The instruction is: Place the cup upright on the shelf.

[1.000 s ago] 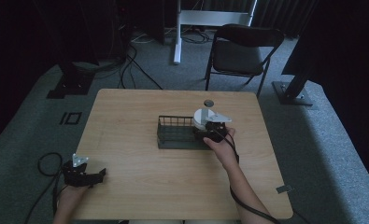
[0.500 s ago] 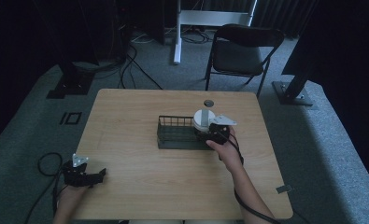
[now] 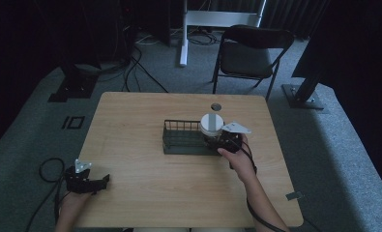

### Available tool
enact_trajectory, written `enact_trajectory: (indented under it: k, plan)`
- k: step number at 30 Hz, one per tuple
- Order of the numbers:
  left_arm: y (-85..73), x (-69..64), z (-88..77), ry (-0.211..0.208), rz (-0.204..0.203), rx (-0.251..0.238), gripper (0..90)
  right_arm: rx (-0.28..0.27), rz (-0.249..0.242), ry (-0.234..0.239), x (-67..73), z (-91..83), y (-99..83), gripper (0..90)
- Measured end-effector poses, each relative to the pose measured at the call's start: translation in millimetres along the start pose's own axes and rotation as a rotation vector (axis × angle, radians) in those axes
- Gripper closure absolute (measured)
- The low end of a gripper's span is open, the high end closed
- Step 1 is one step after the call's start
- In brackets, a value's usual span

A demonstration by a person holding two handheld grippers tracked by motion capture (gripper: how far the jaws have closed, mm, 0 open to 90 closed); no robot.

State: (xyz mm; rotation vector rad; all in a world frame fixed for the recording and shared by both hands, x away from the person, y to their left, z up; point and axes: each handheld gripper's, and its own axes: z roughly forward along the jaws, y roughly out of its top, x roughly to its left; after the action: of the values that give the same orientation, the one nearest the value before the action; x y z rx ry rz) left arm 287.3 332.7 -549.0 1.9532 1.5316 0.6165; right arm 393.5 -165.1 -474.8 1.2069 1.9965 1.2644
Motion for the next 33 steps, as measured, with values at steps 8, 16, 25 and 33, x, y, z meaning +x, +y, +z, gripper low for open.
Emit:
enact_trajectory:
  k: [8, 16, 25, 33]
  plan:
    - [0.0, 0.0, 0.0, 0.000, 0.000, 0.000, 0.1, -0.006, -0.001, 0.000, -1.6, -11.2, -4.4, 12.6]
    - [0.0, 0.0, 0.0, 0.000, 0.000, 0.000, 0.1, -0.011, 0.004, -0.006, -5.2, -22.9, -13.2, 12.7]
    - [0.0, 0.0, 0.0, 0.000, 0.000, 0.000, 0.1, -0.010, 0.007, -0.018, -11.7, -35.7, -26.0, 12.7]
    - [0.0, 0.0, 0.0, 0.000, 0.000, 0.000, 0.1, 0.011, 0.023, -0.038, -22.1, -44.3, -45.2, 12.7]
